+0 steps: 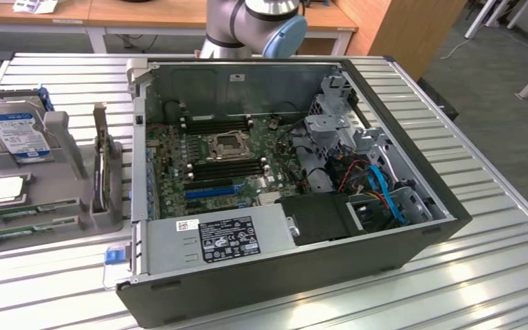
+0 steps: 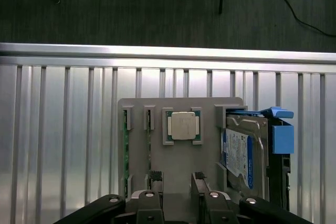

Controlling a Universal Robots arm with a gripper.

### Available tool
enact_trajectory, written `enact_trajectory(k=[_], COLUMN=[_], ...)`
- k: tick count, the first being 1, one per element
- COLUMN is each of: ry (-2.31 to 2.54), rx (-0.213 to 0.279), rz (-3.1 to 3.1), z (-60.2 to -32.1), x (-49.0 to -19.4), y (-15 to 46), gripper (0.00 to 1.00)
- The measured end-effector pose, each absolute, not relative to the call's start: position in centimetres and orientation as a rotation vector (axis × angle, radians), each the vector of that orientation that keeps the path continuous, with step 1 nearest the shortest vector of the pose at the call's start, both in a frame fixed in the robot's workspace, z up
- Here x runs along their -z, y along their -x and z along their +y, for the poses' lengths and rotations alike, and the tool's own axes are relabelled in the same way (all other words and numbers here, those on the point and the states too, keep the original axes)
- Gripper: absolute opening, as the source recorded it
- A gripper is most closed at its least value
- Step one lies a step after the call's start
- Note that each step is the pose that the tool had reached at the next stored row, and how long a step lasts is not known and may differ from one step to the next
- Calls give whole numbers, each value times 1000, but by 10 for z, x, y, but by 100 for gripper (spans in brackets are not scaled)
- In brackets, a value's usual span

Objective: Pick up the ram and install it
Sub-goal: 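Pick up the ram and move it above insertion slot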

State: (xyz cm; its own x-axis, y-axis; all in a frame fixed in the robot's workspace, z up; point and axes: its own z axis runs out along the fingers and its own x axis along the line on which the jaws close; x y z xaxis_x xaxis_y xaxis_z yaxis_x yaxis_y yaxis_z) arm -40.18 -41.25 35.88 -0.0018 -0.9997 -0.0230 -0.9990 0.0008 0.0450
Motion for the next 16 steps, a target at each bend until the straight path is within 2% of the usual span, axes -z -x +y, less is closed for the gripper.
enact_trajectory(k=[16], ry=[-2208], rx=[75], rz=[-2211], z=[-413], x=[-350], y=[402], gripper=[35])
